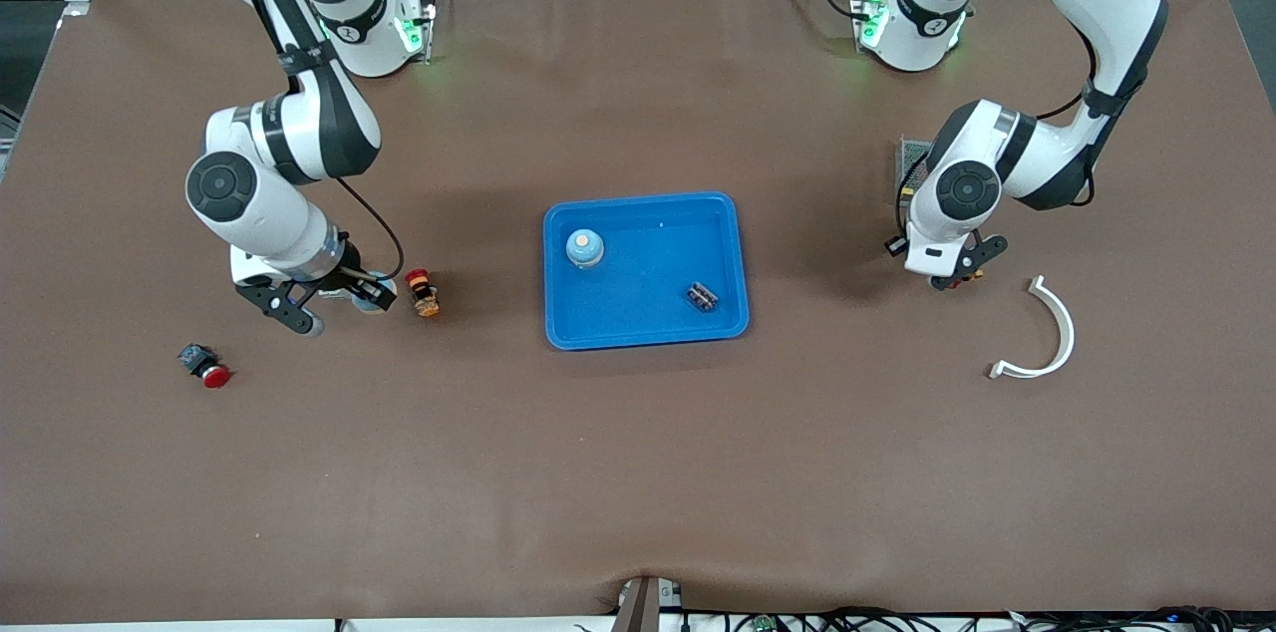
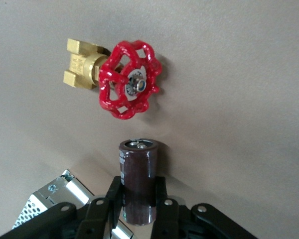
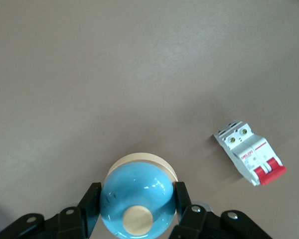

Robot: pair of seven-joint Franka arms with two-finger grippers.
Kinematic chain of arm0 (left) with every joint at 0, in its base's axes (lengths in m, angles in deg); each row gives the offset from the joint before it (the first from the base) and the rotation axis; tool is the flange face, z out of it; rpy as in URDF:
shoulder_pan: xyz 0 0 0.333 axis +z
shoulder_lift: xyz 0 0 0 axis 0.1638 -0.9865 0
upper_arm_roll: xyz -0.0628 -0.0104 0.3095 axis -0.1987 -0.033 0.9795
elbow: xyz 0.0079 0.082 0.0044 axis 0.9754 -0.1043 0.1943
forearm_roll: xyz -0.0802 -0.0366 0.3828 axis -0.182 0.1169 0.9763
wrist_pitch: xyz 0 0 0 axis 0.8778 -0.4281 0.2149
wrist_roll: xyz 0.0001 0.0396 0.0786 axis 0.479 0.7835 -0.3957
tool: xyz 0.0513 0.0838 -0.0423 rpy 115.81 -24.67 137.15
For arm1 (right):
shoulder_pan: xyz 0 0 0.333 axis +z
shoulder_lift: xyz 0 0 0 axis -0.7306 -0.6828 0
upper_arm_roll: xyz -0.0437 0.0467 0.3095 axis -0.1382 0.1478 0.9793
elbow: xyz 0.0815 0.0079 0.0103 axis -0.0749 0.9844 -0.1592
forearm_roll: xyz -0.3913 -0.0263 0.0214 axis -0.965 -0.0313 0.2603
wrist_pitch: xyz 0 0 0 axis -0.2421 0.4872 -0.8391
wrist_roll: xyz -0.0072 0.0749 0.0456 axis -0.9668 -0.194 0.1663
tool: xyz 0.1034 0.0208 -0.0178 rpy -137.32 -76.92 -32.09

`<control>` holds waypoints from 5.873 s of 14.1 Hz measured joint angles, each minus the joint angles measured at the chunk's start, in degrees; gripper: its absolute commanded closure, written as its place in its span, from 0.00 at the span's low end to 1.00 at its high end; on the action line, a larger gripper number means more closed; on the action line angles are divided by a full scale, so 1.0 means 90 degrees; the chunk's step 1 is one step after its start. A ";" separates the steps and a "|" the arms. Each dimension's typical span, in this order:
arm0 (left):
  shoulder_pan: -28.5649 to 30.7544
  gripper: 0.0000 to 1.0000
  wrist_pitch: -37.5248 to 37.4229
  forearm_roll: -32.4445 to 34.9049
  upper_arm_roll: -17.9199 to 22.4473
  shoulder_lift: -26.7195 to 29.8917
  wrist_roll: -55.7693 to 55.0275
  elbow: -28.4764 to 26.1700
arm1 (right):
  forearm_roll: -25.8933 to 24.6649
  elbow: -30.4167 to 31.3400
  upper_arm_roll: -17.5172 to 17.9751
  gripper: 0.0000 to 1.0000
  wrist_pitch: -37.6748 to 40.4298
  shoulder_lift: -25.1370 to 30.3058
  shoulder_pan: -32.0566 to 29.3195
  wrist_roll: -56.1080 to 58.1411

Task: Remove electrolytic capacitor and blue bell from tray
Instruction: 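Set the capacitor by the valve while the right gripper carries the bell, then set the bell by the breaker while the left gripper returns to the tray, then grasp the bell with the right gripper while the left gripper grasps the capacitor, then lift the bell and capacitor out of the tray with both grippers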

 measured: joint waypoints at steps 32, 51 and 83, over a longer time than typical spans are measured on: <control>-0.0547 0.00 -0.1414 -0.1446 -0.0804 -0.0292 -0.0520 0.2506 | -0.0065 -0.1428 0.0179 0.00 -0.0275 -0.1395 0.1128 -0.5436; -0.2919 0.00 -0.0749 -0.1470 -0.0823 -0.2259 -0.3934 0.4478 | -0.0065 -0.0788 0.0181 0.00 -0.1037 -0.1526 0.3106 -0.8822; -0.3023 1.00 -0.0654 -0.0805 -0.0337 -0.2475 -0.4361 0.4764 | -0.0050 -0.1267 0.0120 1.00 0.0039 -0.1449 0.2804 -0.5927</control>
